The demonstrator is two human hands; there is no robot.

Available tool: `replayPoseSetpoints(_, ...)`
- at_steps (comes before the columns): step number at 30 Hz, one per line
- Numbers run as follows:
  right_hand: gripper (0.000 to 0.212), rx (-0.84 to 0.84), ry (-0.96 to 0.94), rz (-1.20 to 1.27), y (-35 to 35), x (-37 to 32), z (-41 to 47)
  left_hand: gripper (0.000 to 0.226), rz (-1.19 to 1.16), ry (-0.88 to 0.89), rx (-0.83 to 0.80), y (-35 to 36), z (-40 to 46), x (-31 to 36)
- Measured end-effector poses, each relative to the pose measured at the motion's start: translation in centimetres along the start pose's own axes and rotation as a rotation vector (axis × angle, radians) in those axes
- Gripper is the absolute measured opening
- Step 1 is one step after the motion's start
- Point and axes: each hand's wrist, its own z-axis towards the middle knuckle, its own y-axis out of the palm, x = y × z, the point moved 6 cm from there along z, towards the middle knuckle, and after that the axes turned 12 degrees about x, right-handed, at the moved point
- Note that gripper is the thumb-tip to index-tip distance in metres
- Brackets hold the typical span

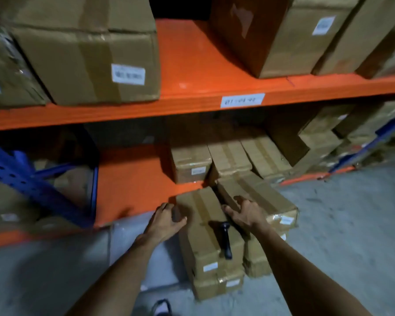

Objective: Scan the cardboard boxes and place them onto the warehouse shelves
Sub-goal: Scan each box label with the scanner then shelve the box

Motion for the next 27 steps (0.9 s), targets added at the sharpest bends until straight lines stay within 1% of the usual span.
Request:
replayPoseSetpoints(1, 0.050, -0.025, 0.019, 0.000, 0.9, 1.9, 0.0, 0.077, -0.007, 0.005, -0.047, 2.0, -0.8, -0.2)
replayPoseSetpoints(3, 0.054, -0.067, 0.022, -0.024, 2.9, 4.8, 0.0, 0.073, 0.021, 0.002, -0.129, 4.9, -2.5, -0.4)
replayPoseSetpoints(7, 0.064, -0.171, 0.002, -0.070, 8.7, 10.9, 1.0, 0.068, 0.072, -0.054, -0.130, 12.8, -4.3, -2.3)
replayPoseSetpoints(10, 0.070, -0.219, 0.017, -0.062, 12.8, 14.2, 2.0, 0.074, 0.037, -0.135, -0.134, 18.3, -5.1, -4.5)
replayPoseSetpoints(13, 0.077, -0.182, 0.021, -0.049, 16.4, 16.2, 4.1, 0.083, 0.036, -0.164, -0.089, 23.8, -5.2, -7.3)
replayPoseSetpoints(16, 0.085, -0.119, 0.023, -0.055, 19.4, 17.2, 6.4, 0.092, 0.070, -0.129, -0.088, 28.4, -4.7, -9.1)
replayPoseSetpoints(19, 0.094, -0.062, 0.031, -0.075, 22.0, 18.0, 8.3, 0.091, 0.047, -0.089, -0.102, 32.0, -4.1, -11.1)
replayPoseSetpoints(21, 0.096, -0.059, 0.029, -0.069, 23.9, 18.9, 9.3, 0.090, -0.010, -0.074, -0.081, 33.6, -4.3, -12.5)
replayPoseSetpoints(25, 0.091, -0.004, 0.032, -0.072, 26.0, 20.7, 9.8, 0.094, -0.042, -0.015, -0.030, 34.9, -4.5, -14.2)
replayPoseSetpoints(27, 0.090, 0.034, 0.032, -0.031, 26.1, 21.0, 9.7, 0.085, -0.034, 0.018, -0.026, 34.9, -4.4, -14.5)
